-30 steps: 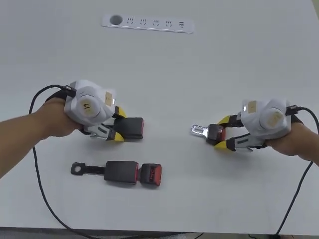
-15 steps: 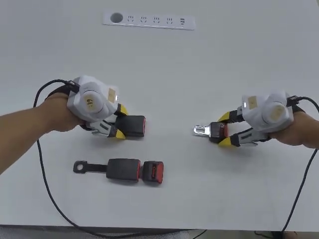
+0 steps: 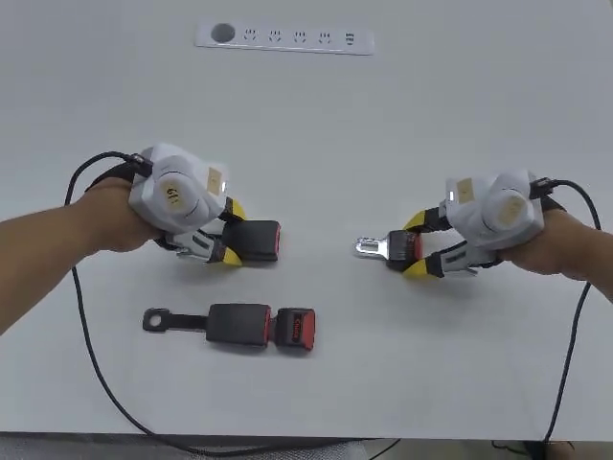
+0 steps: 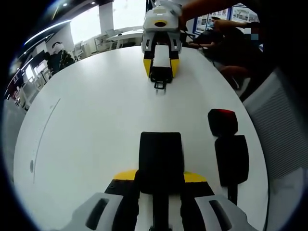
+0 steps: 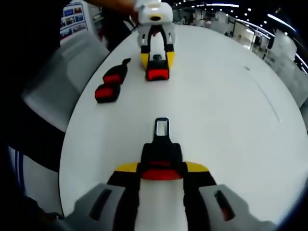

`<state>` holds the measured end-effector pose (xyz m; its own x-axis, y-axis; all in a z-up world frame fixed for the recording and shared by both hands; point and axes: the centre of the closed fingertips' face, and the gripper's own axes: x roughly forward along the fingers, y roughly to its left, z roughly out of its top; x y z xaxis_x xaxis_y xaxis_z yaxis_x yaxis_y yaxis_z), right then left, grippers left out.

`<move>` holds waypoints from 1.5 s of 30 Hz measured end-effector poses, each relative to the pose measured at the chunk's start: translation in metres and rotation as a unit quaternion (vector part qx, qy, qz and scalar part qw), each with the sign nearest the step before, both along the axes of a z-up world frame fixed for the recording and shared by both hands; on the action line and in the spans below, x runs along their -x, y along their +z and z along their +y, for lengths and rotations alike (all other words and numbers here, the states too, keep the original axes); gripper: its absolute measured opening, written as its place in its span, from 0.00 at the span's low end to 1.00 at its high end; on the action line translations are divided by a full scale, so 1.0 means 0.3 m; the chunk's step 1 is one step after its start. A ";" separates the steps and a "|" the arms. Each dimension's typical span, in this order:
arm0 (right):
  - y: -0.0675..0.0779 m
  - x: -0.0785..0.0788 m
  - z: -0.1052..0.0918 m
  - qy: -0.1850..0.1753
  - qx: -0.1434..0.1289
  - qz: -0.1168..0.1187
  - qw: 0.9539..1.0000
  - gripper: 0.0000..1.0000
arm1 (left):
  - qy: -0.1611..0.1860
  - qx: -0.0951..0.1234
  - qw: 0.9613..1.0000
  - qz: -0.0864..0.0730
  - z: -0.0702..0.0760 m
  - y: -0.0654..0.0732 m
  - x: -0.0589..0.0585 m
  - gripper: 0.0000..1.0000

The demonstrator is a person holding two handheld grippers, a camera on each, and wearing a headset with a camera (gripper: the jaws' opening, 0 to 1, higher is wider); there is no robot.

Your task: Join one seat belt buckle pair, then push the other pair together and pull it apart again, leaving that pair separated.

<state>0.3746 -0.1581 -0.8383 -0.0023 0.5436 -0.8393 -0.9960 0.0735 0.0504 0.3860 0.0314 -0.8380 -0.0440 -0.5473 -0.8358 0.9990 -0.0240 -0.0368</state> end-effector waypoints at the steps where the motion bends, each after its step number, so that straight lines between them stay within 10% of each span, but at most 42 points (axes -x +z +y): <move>1: 0.000 0.001 0.006 0.002 -0.001 0.000 1.000 0.34 | 0.000 0.000 1.000 0.000 0.000 0.000 0.000 0.34; 45: -0.009 -0.025 0.331 0.000 -0.038 0.007 0.999 0.33 | 0.004 -0.001 1.000 0.000 0.000 0.000 -0.001 0.34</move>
